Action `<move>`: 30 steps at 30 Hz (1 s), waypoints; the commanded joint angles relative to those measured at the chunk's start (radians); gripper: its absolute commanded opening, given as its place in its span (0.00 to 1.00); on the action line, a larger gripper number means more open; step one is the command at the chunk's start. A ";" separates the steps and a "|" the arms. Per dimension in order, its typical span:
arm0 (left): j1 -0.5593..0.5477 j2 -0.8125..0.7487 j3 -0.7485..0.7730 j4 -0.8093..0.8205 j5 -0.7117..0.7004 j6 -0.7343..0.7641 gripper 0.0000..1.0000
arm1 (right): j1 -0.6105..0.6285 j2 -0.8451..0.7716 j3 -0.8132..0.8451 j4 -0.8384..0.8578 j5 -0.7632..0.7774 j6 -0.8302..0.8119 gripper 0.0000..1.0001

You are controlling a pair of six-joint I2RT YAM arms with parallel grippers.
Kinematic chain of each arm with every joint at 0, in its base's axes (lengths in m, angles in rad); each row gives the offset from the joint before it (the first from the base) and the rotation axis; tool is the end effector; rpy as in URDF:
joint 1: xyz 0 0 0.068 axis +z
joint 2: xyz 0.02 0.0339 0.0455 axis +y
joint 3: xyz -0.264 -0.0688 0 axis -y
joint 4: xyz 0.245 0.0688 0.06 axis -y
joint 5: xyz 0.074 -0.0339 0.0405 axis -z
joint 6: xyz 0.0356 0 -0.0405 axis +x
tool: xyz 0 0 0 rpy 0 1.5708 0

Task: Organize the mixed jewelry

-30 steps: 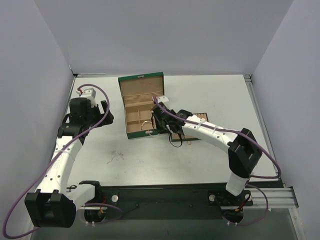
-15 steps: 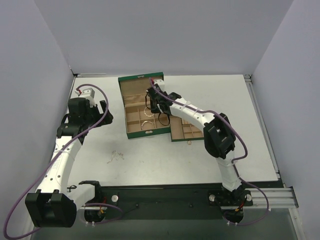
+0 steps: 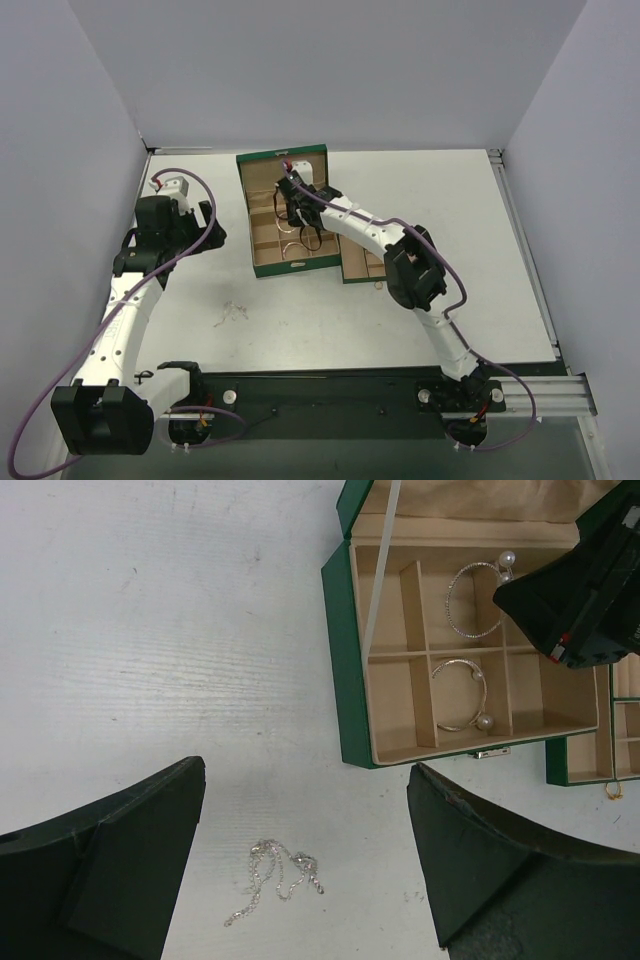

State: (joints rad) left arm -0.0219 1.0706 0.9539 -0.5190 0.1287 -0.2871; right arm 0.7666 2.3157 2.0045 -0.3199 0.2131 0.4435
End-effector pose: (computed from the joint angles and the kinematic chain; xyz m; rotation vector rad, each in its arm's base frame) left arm 0.2315 -0.0096 0.3113 -0.2216 2.2071 -0.3134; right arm 0.3930 0.3681 0.2255 -0.2379 2.2084 0.4455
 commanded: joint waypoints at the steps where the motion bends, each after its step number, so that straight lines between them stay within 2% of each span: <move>1: 0.010 -0.017 0.002 0.048 0.019 -0.011 0.92 | 0.005 0.027 0.050 -0.045 0.063 -0.006 0.04; 6: 0.013 -0.017 0.000 0.050 0.023 -0.011 0.92 | 0.005 0.050 0.062 -0.047 0.048 -0.015 0.07; 7: 0.013 -0.017 0.002 0.050 0.023 -0.011 0.92 | 0.005 0.051 0.060 -0.045 0.048 -0.017 0.11; 12: 0.014 -0.015 0.000 0.051 0.023 -0.011 0.92 | 0.003 0.044 0.063 -0.042 0.014 -0.028 0.16; 14: 0.014 -0.015 -0.001 0.051 0.022 -0.011 0.92 | 0.005 0.022 0.057 -0.041 0.006 -0.034 0.29; 16: 0.013 -0.015 0.000 0.051 0.020 -0.011 0.92 | 0.005 -0.030 0.053 -0.041 0.006 -0.048 0.31; 18: 0.013 -0.012 0.000 0.051 0.022 -0.011 0.92 | 0.008 -0.111 0.011 -0.032 0.017 -0.064 0.32; 20: 0.014 -0.012 0.000 0.051 0.022 -0.009 0.92 | 0.010 -0.209 -0.032 -0.016 0.023 -0.080 0.37; 26: 0.016 -0.008 0.000 0.050 0.032 -0.011 0.92 | -0.009 -0.477 -0.327 0.073 0.077 -0.091 0.43; 30: 0.016 -0.005 0.002 0.051 0.040 -0.012 0.92 | -0.041 -0.602 -0.515 0.090 0.092 -0.040 0.44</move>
State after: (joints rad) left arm -0.0154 1.0706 0.9482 -0.5117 0.1444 -0.2966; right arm 0.7586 1.8244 1.6367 -0.2485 0.2501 0.3714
